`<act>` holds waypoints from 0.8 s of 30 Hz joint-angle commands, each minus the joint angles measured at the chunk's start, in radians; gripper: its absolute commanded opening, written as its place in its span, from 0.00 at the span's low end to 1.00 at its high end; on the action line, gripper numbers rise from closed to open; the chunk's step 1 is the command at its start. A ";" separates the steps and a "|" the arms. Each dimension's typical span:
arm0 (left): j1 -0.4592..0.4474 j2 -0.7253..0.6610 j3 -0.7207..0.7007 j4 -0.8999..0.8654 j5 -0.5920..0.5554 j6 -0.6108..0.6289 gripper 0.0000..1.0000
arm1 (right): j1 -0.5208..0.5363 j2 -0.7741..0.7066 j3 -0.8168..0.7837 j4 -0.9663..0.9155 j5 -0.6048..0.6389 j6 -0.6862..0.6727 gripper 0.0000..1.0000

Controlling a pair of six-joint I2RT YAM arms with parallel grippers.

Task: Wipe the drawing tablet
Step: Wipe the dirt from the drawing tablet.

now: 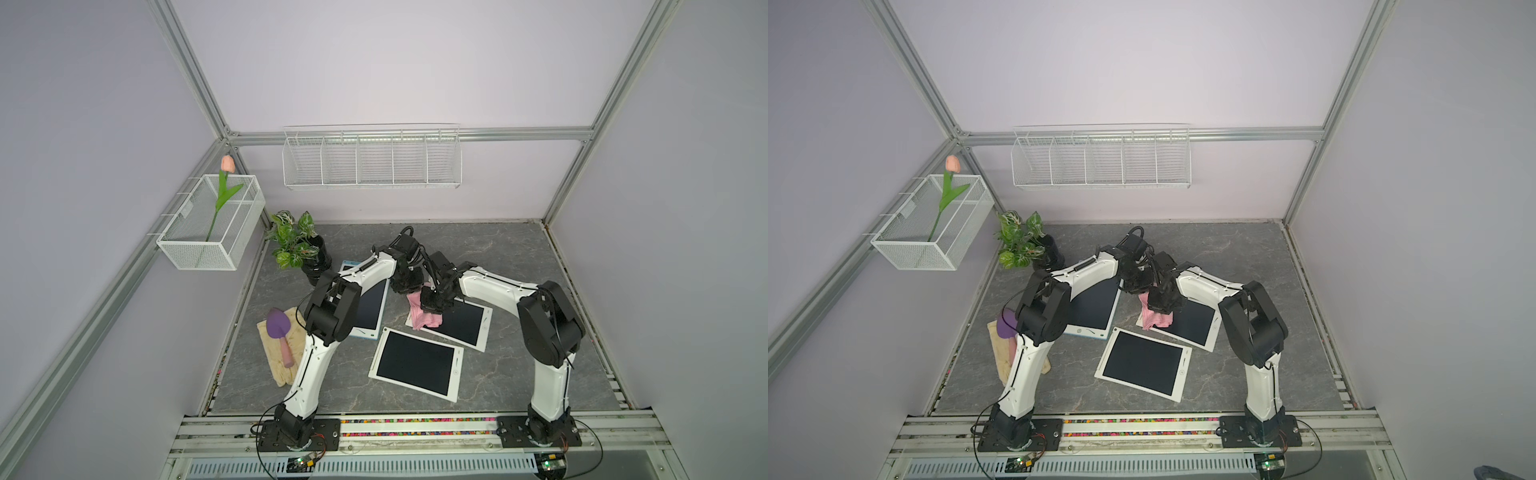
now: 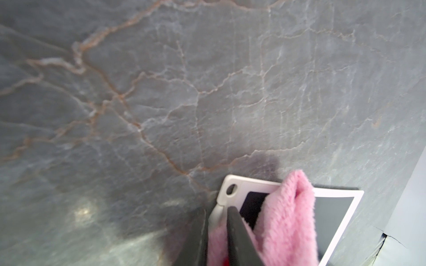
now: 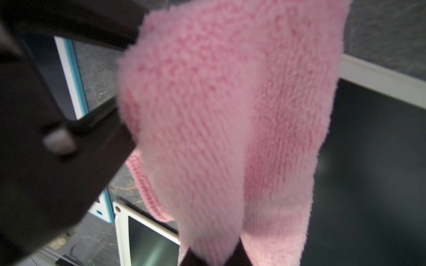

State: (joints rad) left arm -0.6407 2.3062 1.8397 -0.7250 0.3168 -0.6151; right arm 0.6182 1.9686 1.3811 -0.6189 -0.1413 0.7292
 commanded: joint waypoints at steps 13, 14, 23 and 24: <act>-0.010 0.020 0.002 -0.039 0.008 0.016 0.18 | 0.036 -0.031 -0.093 0.095 -0.027 0.100 0.07; -0.010 0.020 0.003 -0.040 0.008 0.018 0.18 | 0.026 -0.033 -0.093 0.098 -0.021 0.101 0.07; -0.010 0.014 -0.002 -0.045 0.004 0.023 0.18 | -0.041 -0.143 -0.222 0.024 0.058 0.085 0.07; -0.010 0.015 -0.001 -0.045 0.005 0.022 0.18 | -0.035 -0.160 -0.242 0.024 0.072 0.079 0.07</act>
State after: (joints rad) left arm -0.6426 2.3066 1.8393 -0.7464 0.3183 -0.6083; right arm 0.5888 1.8561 1.1889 -0.5354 -0.1333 0.7963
